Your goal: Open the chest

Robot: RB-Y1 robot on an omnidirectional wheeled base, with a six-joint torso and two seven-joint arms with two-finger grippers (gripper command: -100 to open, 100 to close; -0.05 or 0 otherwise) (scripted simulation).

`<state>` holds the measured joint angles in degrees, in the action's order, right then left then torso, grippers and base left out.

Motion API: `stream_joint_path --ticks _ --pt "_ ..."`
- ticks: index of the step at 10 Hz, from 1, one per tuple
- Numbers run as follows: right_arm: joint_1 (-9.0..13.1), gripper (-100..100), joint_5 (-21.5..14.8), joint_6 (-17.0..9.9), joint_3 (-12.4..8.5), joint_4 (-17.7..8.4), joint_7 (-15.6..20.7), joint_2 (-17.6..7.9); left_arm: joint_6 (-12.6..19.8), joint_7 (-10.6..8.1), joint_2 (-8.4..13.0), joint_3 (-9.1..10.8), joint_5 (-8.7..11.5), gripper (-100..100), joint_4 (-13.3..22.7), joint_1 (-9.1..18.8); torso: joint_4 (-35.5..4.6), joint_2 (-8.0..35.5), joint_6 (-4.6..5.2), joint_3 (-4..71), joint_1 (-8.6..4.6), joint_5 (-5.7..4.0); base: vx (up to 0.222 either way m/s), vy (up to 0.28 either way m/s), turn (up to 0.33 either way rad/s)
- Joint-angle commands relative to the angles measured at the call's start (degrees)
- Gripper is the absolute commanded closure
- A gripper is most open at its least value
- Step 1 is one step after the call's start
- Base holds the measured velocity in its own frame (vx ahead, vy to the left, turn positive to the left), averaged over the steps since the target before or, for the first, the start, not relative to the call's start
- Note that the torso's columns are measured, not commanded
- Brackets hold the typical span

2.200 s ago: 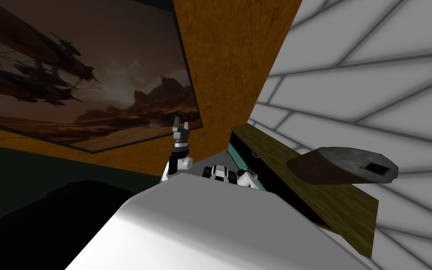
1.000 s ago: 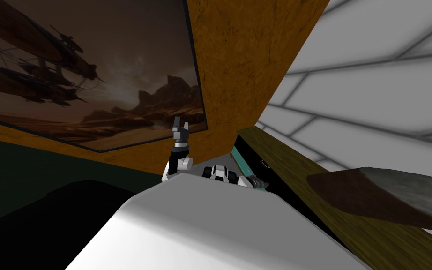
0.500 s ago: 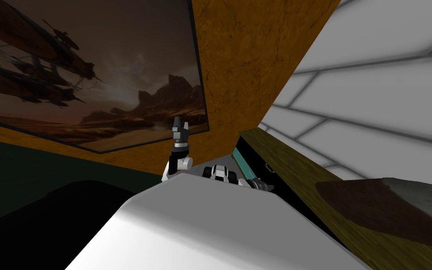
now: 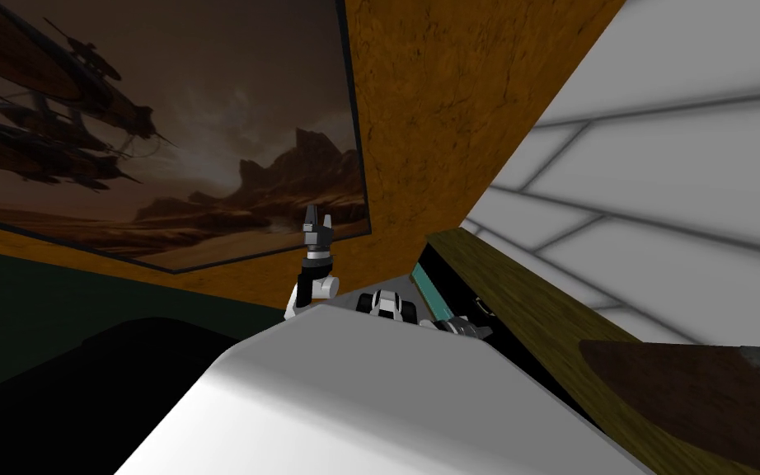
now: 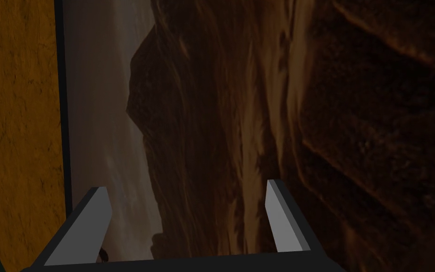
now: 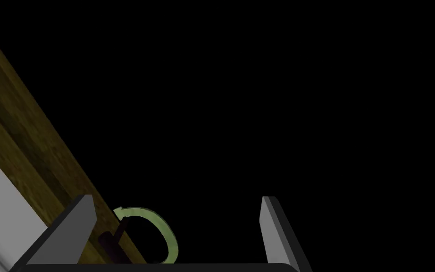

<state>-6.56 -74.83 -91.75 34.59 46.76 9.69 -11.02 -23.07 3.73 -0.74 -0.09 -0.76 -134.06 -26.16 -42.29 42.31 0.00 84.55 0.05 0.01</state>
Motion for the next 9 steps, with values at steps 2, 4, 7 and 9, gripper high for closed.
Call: stream_joint_path --ticks 2,4,7,9 --pt "0.47 -100 -3.67 -4.58 1.79 -3.98 0.44 -1.23 0.00 0.00 0.00 0.00 0.00 0 0.00 0.00 0.00 0.02 0.00 -0.01 -0.09 -0.02 0.047 0.024 0.037" --pt "0.88 -100 -5.44 -6.56 2.64 -6.21 0.46 -1.93 0.00 0.00 0.00 0.00 0.00 0 0.00 0.00 0.02 -0.06 0.01 0.04 -0.07 -0.01 0.058 0.019 0.026" --pt "2.11 -100 -5.12 -5.67 2.24 -4.81 2.56 -3.19 0.04 -0.02 0.02 -0.09 -0.01 0 0.11 -0.14 -0.03 -0.05 0.02 0.08 0.01 -0.03 0.004 -0.003 0.005" --pt "3.34 -100 -4.60 -4.50 1.74 -3.45 4.47 -4.30 0.04 -0.02 0.03 -0.08 -0.01 0 0.11 -0.13 -0.03 0.10 0.01 -0.05 -0.16 -0.05 -0.050 -0.051 -0.002"
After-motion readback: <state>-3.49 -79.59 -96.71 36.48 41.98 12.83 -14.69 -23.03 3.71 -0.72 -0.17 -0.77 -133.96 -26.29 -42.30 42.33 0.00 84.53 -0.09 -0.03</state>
